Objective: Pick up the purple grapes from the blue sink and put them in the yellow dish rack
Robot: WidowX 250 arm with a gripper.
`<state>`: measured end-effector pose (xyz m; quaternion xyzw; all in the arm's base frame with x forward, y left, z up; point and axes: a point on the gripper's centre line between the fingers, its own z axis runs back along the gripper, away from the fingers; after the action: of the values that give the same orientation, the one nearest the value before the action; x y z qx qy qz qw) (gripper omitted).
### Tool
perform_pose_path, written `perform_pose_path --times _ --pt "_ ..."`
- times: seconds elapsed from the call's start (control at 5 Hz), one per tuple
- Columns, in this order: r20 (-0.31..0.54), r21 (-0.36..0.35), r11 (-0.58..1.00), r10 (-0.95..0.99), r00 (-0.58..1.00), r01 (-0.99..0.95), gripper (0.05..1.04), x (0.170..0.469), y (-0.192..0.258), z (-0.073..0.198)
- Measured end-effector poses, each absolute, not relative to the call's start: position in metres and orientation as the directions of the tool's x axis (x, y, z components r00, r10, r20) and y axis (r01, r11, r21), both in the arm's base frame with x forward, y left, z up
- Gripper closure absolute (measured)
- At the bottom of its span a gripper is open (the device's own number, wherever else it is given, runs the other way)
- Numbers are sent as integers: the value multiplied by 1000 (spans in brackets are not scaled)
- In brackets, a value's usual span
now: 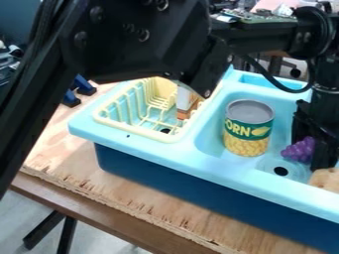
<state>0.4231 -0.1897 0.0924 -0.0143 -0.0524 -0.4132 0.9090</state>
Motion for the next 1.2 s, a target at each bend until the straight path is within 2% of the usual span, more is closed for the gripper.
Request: perform_pose_path --times 0.2,0.4,0.6,0.8,1.0,1.2 --pt "105 18 652 -755 647 758 238 422 -192 92" --pt "203 39 637 -760 618 770 238 422 -201 123" --pt "344 123 628 -753 561 768 238 407 -206 177" --pt "443 157 681 -695 566 715 238 373 -197 213" --pt "278 144 811 -583 763 567 238 344 -158 219" --pt "179 144 914 -400 899 378 238 322 -115 209"
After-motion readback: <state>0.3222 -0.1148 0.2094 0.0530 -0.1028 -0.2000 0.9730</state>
